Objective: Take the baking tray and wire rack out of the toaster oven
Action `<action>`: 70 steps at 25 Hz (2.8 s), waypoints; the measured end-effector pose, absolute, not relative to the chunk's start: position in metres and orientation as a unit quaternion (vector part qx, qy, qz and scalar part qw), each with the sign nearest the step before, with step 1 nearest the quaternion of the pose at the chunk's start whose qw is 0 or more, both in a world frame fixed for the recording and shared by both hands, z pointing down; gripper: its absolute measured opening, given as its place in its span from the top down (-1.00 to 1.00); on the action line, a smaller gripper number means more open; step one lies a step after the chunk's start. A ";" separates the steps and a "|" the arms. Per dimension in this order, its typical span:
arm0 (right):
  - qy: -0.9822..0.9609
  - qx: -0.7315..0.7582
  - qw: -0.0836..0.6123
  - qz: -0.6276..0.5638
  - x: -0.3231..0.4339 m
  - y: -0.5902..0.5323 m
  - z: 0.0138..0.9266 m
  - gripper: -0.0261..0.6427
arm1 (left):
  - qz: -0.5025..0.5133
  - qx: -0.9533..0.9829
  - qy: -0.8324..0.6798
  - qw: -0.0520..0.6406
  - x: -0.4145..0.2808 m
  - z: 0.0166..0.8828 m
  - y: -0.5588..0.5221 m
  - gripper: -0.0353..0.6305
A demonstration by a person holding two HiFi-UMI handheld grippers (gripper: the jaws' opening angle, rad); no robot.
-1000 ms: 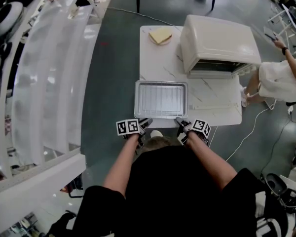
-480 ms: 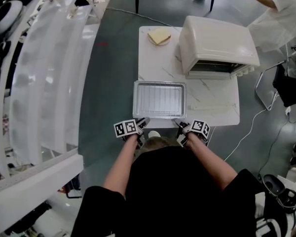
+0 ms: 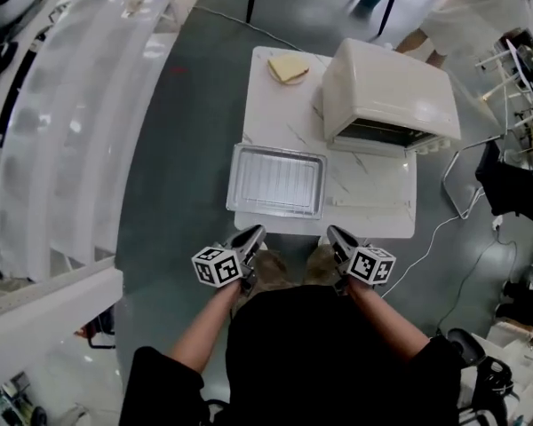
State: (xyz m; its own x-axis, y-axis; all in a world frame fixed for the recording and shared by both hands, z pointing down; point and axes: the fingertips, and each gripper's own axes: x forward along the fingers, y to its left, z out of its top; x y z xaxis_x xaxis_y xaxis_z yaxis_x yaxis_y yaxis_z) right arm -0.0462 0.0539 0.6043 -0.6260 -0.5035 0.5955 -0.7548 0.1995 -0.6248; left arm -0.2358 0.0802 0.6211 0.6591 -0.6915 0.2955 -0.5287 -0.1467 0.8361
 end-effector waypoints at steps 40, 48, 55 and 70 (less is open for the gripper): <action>-0.878 0.465 0.029 0.112 0.335 0.265 0.365 0.85 | -0.010 0.785 -0.612 0.093 0.087 0.380 0.328 0.83; -0.889 0.449 0.047 0.074 0.317 0.277 0.356 0.85 | -0.041 0.787 -0.608 0.100 0.089 0.380 0.337 0.83; -0.895 0.436 0.065 0.070 0.308 0.279 0.366 0.85 | -0.049 0.780 -0.615 0.099 0.091 0.386 0.333 0.83; -0.889 0.445 0.072 0.076 0.337 0.284 0.377 0.85 | -0.064 0.783 -0.611 0.104 0.119 0.384 0.325 0.83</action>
